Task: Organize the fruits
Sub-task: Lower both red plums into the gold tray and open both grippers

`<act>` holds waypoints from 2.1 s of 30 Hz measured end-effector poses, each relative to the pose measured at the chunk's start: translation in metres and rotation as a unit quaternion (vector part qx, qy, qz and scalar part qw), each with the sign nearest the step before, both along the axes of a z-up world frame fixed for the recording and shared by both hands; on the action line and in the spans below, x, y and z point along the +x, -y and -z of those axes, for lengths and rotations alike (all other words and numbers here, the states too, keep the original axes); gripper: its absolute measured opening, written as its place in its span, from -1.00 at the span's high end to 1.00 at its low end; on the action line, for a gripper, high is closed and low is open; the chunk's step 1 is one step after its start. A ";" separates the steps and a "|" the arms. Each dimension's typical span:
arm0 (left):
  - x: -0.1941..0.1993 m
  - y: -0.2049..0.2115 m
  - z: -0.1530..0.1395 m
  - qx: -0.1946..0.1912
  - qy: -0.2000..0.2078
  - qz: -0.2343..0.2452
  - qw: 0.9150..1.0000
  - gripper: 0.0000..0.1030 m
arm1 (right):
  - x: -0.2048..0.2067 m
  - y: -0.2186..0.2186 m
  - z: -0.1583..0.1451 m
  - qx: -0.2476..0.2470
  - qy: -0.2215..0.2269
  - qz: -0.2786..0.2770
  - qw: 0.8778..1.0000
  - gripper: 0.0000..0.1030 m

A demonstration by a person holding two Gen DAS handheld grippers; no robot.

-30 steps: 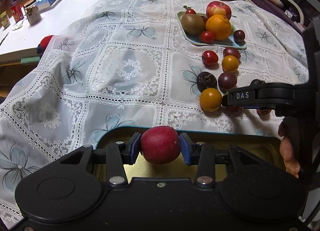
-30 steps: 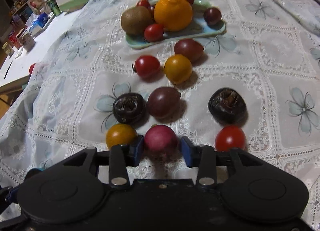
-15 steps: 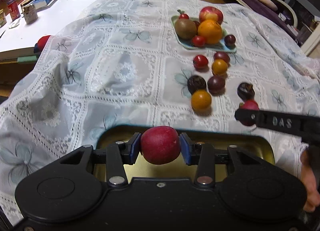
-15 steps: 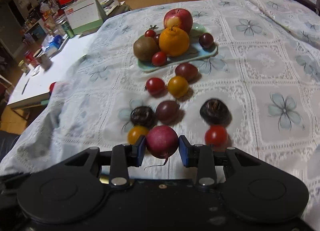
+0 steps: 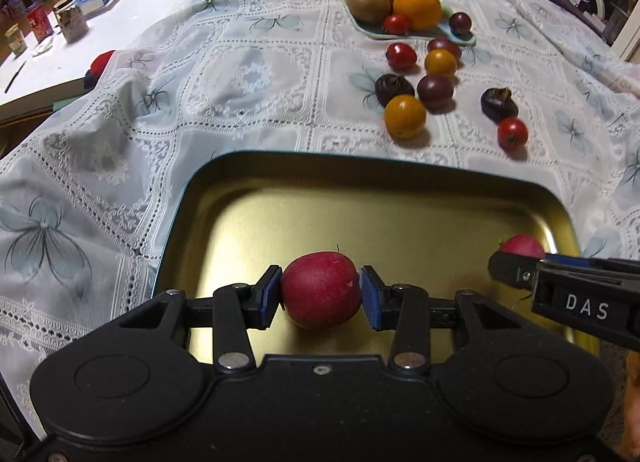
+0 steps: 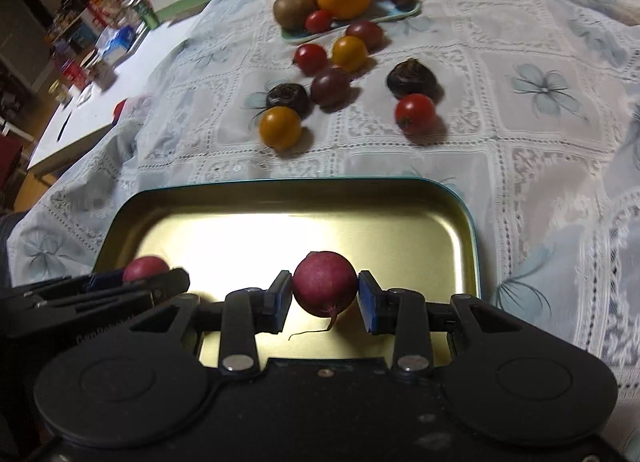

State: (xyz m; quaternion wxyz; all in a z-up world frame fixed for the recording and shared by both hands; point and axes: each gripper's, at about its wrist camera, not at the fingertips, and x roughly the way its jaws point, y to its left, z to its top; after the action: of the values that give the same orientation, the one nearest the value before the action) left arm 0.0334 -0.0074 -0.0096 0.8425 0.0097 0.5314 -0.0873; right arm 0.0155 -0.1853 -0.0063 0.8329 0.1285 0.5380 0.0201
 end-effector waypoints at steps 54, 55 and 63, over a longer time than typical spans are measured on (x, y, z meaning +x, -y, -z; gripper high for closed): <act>0.017 -0.004 -0.006 -0.009 -0.050 0.025 0.998 0.03 | -0.003 -0.022 -0.003 -0.026 -0.043 -0.067 0.996 0.22; 0.020 -0.003 -0.009 -0.009 -0.051 0.031 0.998 0.03 | 0.000 -0.021 -0.005 -0.024 -0.052 -0.070 0.996 0.22; 0.050 0.006 -0.031 0.005 -0.024 0.037 0.999 0.03 | 0.031 0.004 -0.032 -0.030 -0.068 -0.043 0.996 0.19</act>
State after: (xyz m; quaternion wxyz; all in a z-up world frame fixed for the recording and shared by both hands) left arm 0.0831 -0.0130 0.0210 0.8255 0.0311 0.5516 -0.1157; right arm 0.0462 -0.1892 0.0255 0.7963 0.0817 0.5986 0.0312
